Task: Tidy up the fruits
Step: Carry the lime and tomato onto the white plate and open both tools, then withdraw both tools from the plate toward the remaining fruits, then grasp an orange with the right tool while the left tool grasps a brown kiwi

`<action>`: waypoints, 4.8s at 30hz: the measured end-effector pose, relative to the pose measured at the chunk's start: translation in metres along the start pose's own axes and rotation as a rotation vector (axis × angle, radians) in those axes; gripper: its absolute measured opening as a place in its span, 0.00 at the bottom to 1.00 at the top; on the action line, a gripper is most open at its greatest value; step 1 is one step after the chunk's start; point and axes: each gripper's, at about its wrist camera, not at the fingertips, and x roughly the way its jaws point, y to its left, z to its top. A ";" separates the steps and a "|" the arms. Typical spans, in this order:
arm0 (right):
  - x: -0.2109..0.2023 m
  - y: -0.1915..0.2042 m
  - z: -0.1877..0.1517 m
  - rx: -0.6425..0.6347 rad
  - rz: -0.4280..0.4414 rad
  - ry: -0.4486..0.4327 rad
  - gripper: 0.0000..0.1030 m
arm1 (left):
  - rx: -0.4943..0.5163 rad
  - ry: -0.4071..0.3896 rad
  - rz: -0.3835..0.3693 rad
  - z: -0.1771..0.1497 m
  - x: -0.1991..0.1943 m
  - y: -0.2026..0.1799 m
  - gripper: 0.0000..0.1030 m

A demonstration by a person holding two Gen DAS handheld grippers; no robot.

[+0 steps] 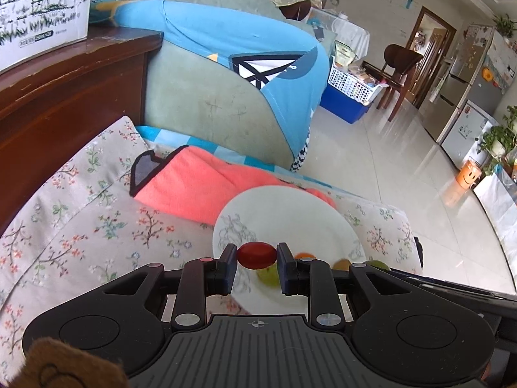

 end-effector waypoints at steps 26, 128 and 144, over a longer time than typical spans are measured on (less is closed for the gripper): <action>0.076 -0.042 0.022 0.182 -0.060 0.053 0.34 | -0.076 0.111 -0.001 0.009 0.078 0.013 0.23; 0.028 0.048 -0.111 -0.196 -0.049 0.145 0.29 | -0.029 0.220 0.199 -0.093 -0.029 0.079 0.98; 0.010 0.037 -0.111 -0.195 -0.061 0.144 0.29 | -0.115 0.196 0.200 -0.081 -0.009 0.058 0.90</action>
